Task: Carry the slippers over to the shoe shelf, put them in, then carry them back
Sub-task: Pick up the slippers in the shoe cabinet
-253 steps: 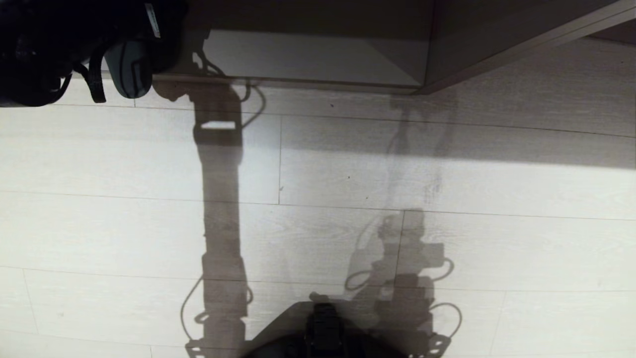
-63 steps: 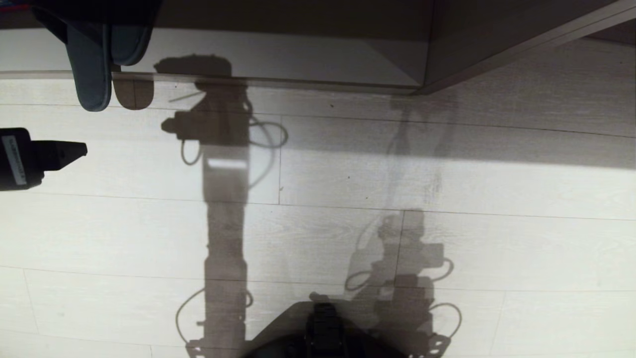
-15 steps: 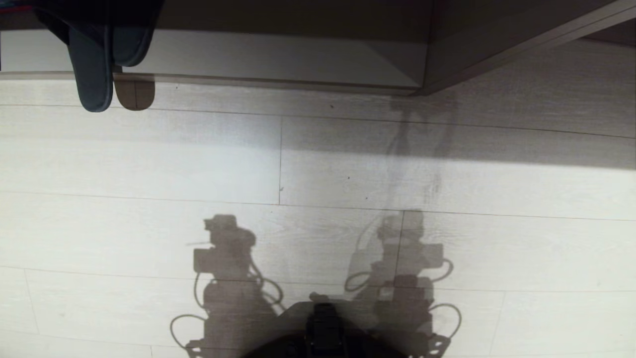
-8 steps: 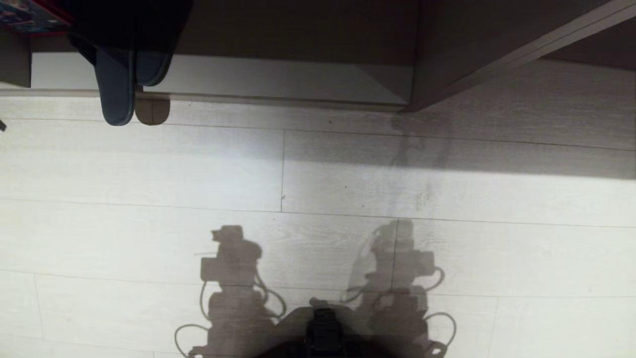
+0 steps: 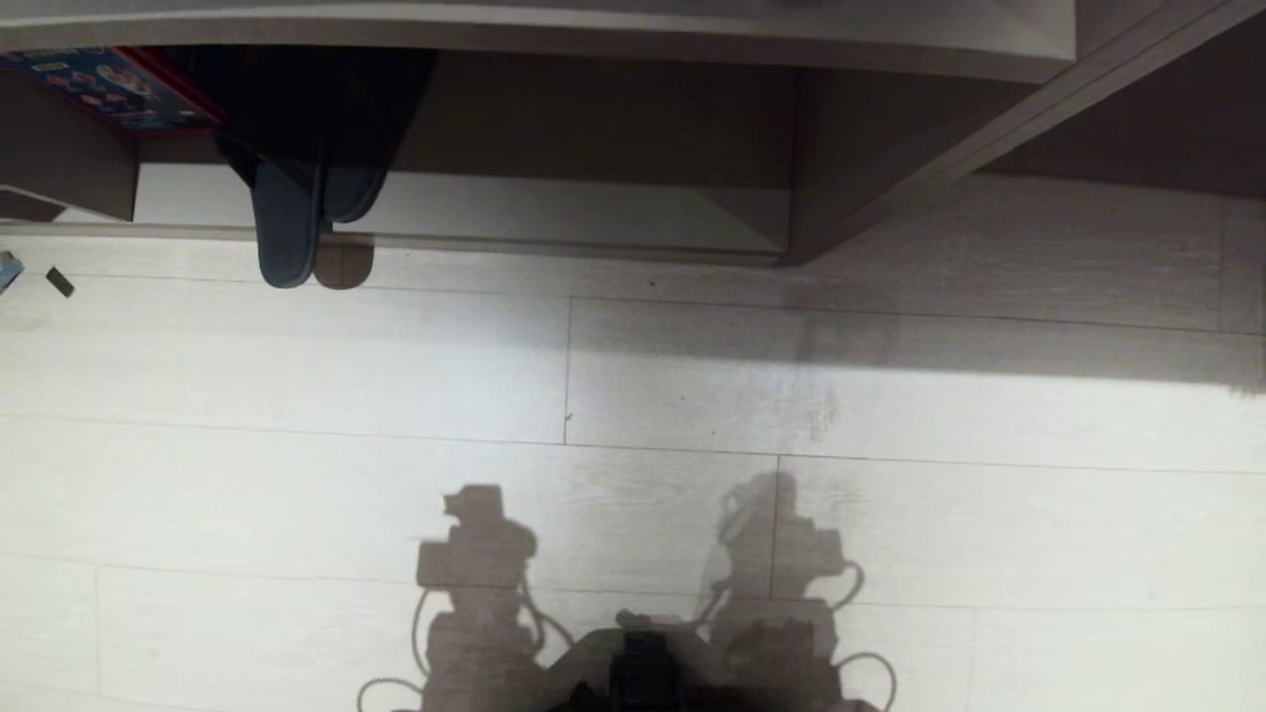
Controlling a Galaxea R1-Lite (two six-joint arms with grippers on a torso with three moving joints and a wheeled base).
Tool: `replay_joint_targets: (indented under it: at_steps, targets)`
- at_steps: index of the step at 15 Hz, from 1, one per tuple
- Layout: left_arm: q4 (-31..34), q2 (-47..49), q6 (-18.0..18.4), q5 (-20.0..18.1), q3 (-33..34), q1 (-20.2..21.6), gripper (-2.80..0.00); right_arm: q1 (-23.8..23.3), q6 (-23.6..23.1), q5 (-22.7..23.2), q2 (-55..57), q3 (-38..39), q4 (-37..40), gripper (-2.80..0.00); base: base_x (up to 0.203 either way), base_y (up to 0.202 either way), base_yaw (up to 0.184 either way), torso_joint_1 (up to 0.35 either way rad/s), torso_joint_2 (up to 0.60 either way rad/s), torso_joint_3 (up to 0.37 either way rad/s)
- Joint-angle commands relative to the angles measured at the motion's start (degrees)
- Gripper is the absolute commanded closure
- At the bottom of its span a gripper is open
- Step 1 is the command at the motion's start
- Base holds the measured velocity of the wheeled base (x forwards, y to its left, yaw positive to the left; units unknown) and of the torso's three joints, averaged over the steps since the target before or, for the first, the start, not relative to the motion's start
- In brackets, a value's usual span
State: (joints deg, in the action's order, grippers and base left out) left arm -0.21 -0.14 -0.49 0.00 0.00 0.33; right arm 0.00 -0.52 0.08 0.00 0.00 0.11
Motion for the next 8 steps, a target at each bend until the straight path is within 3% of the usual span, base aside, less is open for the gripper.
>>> replay_joint_targets:
  at_steps: [1,8]
  targets:
    - [-0.05,0.14,-0.04,0.0,0.0,0.02,0.0,0.0,0.0,0.01,0.09,0.0,-0.02,0.0,0.0,0.0,0.0,-0.001,0.01,0.201]
    - [-0.05,0.14,-0.04,0.0,0.0,0.02,0.0,0.0,-0.18,-0.08,0.09,0.0,-0.02,0.0,0.0,0.0,0.0,0.002,0.0,0.201]
